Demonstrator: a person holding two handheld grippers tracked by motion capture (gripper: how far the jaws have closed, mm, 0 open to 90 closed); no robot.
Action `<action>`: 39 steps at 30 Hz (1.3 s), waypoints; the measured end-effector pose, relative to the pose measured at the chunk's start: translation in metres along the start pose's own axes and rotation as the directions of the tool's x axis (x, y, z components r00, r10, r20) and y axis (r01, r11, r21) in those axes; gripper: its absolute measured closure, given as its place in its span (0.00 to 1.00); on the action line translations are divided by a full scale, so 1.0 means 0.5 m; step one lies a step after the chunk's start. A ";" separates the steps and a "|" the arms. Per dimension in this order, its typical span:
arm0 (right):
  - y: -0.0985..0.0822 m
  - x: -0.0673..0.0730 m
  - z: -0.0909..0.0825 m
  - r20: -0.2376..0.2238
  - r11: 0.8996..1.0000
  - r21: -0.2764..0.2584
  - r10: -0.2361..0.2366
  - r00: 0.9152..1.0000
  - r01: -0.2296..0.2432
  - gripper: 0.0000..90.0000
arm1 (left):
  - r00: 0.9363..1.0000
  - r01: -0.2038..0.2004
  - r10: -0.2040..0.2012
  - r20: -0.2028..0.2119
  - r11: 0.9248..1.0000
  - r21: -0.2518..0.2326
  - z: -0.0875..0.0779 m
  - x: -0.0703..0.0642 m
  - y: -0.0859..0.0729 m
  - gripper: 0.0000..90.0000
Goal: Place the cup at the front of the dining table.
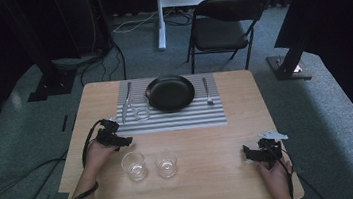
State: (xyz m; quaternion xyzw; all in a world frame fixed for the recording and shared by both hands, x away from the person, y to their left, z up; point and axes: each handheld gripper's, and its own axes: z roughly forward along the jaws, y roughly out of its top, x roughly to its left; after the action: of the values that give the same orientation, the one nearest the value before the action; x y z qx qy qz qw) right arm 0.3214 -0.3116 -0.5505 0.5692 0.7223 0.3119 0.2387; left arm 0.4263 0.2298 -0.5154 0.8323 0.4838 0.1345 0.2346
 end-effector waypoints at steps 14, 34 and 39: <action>0.000 0.000 0.000 0.000 1.000 0.000 0.000 1.000 0.000 0.14 | 1.000 -0.005 0.005 -0.015 1.000 -0.006 -0.023 -0.003 -0.042 0.20; 0.000 0.000 0.000 0.000 1.000 0.000 0.000 1.000 0.000 0.14 | 0.999 0.025 -0.026 -0.026 0.999 -0.036 -0.051 -0.005 -0.118 0.20; 0.000 0.000 0.000 0.000 1.000 0.000 0.000 1.000 0.000 0.14 | 0.998 0.044 -0.046 -0.036 0.997 -0.063 -0.067 -0.004 -0.153 0.20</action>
State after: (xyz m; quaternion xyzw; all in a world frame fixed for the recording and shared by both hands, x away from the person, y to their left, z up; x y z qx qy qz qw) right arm 0.3214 -0.3116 -0.5505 0.5693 0.7223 0.3119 0.2386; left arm 0.3533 0.2689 -0.5266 0.8109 0.5024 0.1597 0.2542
